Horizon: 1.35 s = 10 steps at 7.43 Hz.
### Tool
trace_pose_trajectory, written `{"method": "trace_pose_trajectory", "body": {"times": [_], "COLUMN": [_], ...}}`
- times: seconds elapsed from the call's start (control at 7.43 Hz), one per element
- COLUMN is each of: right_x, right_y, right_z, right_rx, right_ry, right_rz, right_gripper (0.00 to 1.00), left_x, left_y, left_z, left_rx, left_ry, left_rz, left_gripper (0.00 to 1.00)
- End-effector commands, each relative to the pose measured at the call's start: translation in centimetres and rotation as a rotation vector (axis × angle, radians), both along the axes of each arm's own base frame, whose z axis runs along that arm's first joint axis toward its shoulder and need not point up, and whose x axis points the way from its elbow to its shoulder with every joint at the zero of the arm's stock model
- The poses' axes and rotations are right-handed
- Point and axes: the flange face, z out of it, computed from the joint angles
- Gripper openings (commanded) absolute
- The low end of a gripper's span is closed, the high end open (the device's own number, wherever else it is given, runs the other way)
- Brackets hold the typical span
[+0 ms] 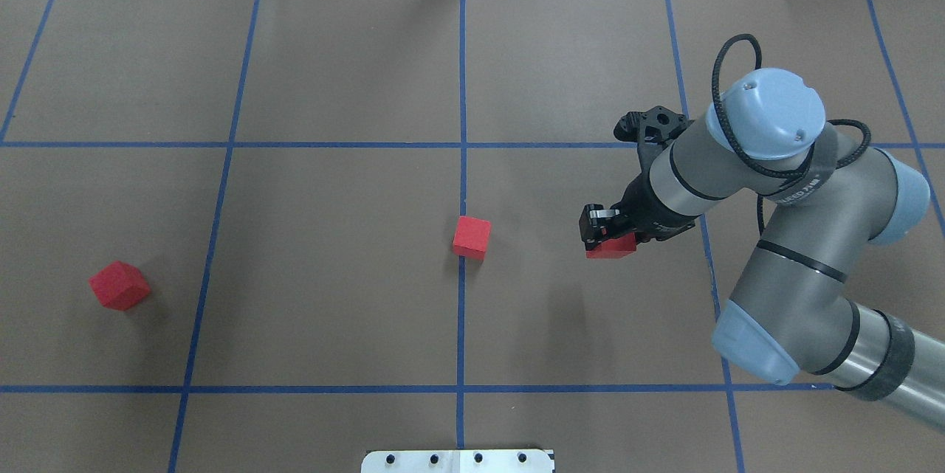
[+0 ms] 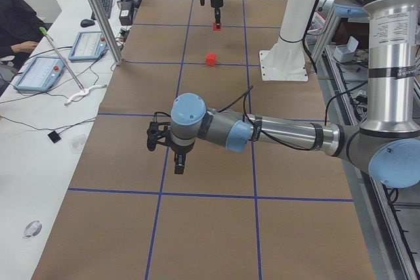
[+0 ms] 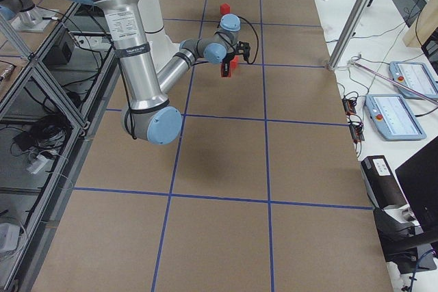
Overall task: Form red blocks into L shape at center
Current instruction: 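Carry the red cube with the right gripper toward the center cube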
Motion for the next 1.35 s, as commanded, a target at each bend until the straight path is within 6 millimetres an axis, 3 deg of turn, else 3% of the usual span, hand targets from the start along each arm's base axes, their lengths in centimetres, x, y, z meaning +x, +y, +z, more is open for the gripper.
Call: {"method": "trace_pose_trajectory", "body": {"times": [0.0,0.27,0.54,0.81,1.21], "right_x": [-4.3,-6.7,-9.9,-14.5,-17.0], "right_y": [2.9,4.5,6.4,5.7,4.6], "right_z": [-4.3,-8.0,-9.8,-11.8,-10.9], "right_rx": [0.032,0.035,0.060,-0.003,-0.022], "right_ry": [0.006,0.042,0.065,0.090,0.133], "right_rz": [0.005,-0.018,-0.039,-0.009,0.001], "right_gripper": [0.00,0.00,0.00,0.00,0.00], "left_x": [0.7,0.9,1.0,1.0,1.0], "left_y": [-0.2,-0.2,-0.3,-0.3,-0.3], "left_z": [0.0,-0.1,0.2,0.3,0.3], "left_rx": [-0.001,0.001,-0.003,-0.004,-0.006], "left_ry": [0.000,0.000,-0.002,-0.002,0.000], "left_rz": [0.014,0.018,0.020,0.020,0.021], "left_gripper": [1.00,1.00,1.00,1.00,1.00]}}
